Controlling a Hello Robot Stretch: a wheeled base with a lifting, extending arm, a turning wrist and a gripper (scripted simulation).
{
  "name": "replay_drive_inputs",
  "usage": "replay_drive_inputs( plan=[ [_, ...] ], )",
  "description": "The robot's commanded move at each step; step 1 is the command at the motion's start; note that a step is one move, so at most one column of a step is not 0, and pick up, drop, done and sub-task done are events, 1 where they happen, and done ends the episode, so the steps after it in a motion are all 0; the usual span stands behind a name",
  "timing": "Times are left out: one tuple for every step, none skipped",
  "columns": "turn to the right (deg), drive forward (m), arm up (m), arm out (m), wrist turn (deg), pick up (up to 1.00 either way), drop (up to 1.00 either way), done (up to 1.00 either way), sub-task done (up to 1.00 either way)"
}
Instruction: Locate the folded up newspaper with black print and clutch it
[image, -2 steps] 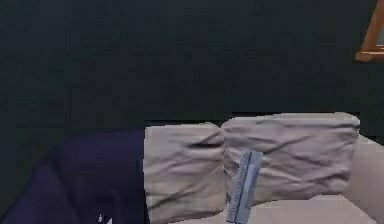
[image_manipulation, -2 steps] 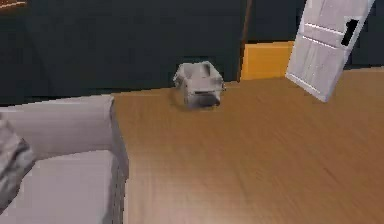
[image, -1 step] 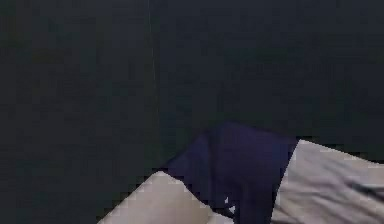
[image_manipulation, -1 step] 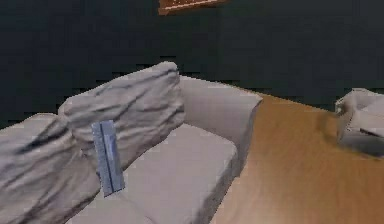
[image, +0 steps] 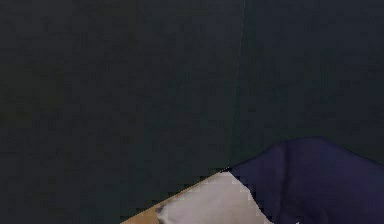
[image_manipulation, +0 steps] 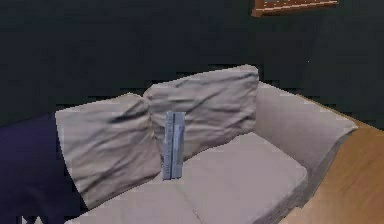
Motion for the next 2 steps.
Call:
replay_drive_inputs(
  plan=[
    [0.0, 0.00, 0.50, 0.00, 0.0, 0.00, 0.00, 0.00, 0.00],
    [0.0, 0.00, 0.08, 0.00, 0.0, 0.00, 0.00, 0.00, 0.00]
  ],
)
